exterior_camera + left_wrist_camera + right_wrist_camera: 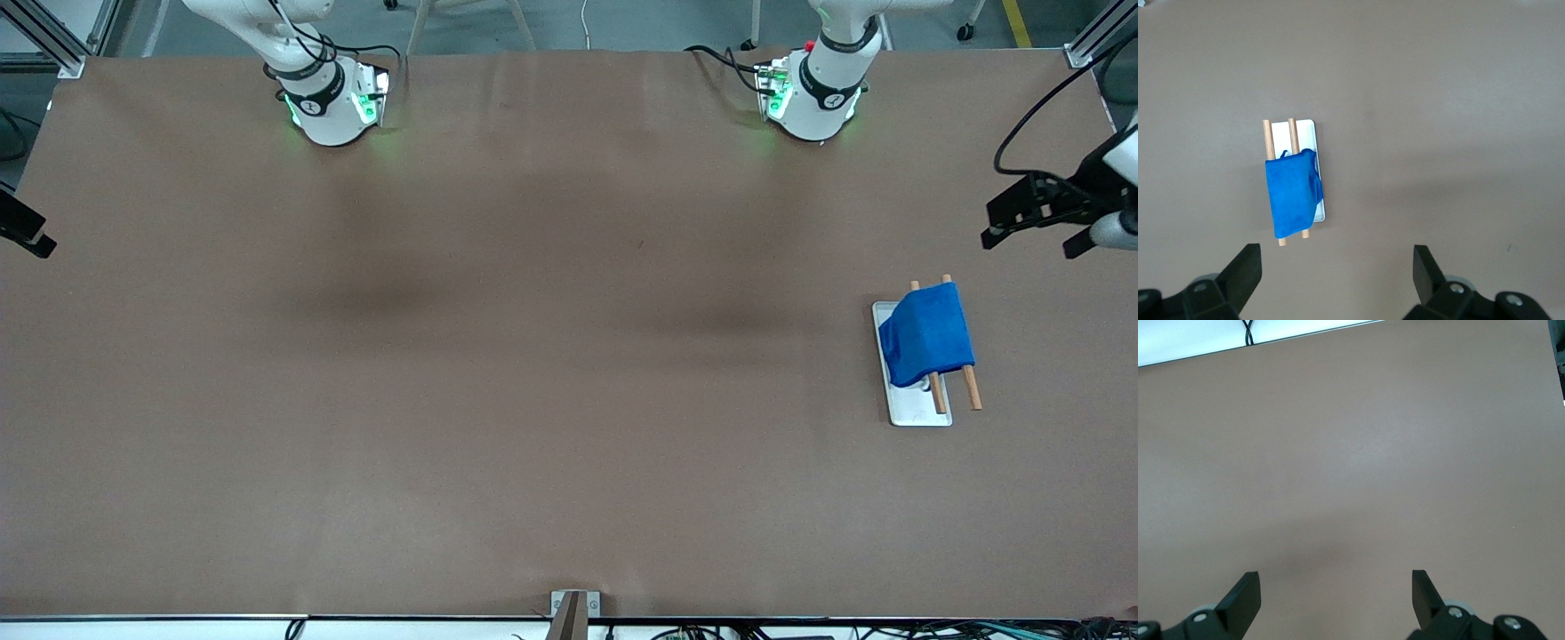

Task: Right arm passes towel to left arm to hang

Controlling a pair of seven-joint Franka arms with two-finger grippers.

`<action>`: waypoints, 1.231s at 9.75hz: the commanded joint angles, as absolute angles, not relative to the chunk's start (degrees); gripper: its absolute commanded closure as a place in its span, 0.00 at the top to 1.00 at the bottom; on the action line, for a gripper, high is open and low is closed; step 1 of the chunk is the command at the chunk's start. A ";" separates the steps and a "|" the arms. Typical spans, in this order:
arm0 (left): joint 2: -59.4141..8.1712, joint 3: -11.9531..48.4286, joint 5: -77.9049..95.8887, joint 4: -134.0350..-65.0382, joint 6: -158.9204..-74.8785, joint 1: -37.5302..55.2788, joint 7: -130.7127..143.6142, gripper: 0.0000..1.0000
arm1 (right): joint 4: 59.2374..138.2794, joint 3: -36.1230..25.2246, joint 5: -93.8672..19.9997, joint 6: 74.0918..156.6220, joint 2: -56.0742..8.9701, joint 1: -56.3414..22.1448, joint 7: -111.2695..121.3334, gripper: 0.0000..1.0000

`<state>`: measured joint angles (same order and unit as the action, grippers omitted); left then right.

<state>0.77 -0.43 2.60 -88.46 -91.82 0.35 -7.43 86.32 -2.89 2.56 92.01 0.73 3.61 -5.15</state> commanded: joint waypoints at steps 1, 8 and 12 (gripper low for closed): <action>-2.82 -0.44 1.49 -83.49 -87.19 0.35 -6.51 1.00 | 85.96 -2.46 2.64 92.72 0.62 4.22 -4.92 1.00; 0.17 0.70 -0.79 -87.98 -85.61 2.46 2.10 1.00 | 87.18 -2.64 2.55 92.72 0.79 4.66 -4.83 1.00; 0.44 0.70 0.00 -88.51 -85.61 2.29 3.52 1.00 | 87.45 -2.72 2.55 92.64 0.88 4.92 -4.57 1.00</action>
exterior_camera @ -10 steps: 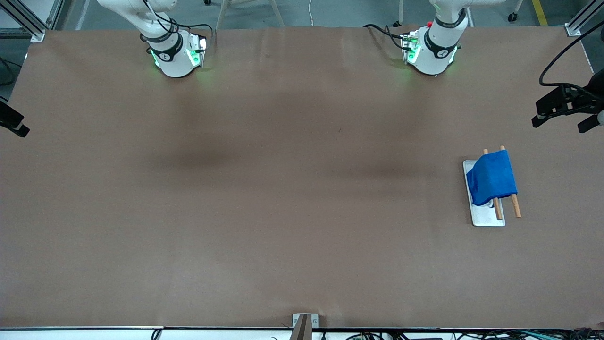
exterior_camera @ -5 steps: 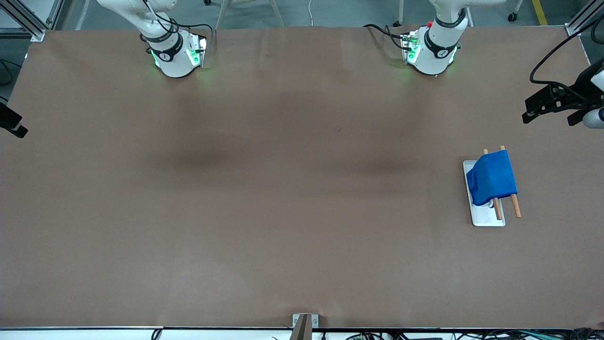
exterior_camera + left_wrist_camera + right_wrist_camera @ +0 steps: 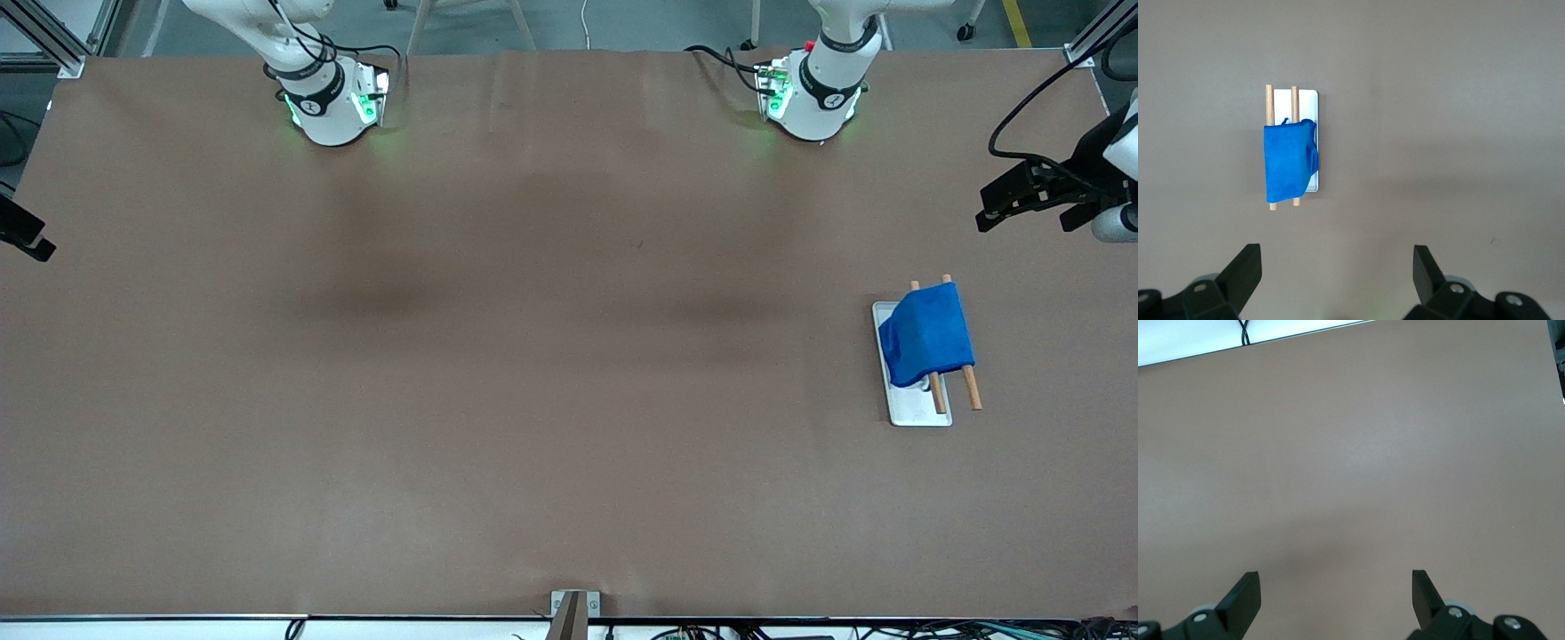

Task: Right arm passes towel to left arm to hang

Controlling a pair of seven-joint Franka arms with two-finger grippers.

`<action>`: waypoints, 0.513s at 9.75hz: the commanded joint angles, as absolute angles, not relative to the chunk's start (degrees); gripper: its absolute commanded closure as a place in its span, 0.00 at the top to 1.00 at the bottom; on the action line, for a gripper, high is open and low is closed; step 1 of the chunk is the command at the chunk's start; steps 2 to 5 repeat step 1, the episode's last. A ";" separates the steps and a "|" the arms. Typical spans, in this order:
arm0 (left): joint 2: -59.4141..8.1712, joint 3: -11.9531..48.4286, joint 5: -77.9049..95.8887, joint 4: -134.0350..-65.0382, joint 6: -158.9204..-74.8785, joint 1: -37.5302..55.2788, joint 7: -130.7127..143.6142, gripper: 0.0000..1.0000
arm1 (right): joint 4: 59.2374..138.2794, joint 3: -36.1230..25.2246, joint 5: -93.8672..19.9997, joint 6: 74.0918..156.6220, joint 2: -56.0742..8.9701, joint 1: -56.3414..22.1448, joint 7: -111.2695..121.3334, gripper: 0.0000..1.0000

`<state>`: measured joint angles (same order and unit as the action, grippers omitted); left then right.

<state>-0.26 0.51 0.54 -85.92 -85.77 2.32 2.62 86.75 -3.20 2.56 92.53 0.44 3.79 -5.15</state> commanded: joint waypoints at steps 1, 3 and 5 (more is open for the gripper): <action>0.35 0.70 0.00 -88.51 -85.61 2.20 3.52 1.00 | 87.36 -2.64 2.55 92.72 0.79 5.36 -4.57 1.00; 0.35 0.70 0.00 -88.51 -85.61 2.20 3.52 1.00 | 87.36 -2.64 2.55 92.72 0.79 5.36 -4.57 1.00; 0.35 0.70 0.00 -88.51 -85.61 2.20 3.52 1.00 | 87.36 -2.64 2.55 92.72 0.79 5.36 -4.57 1.00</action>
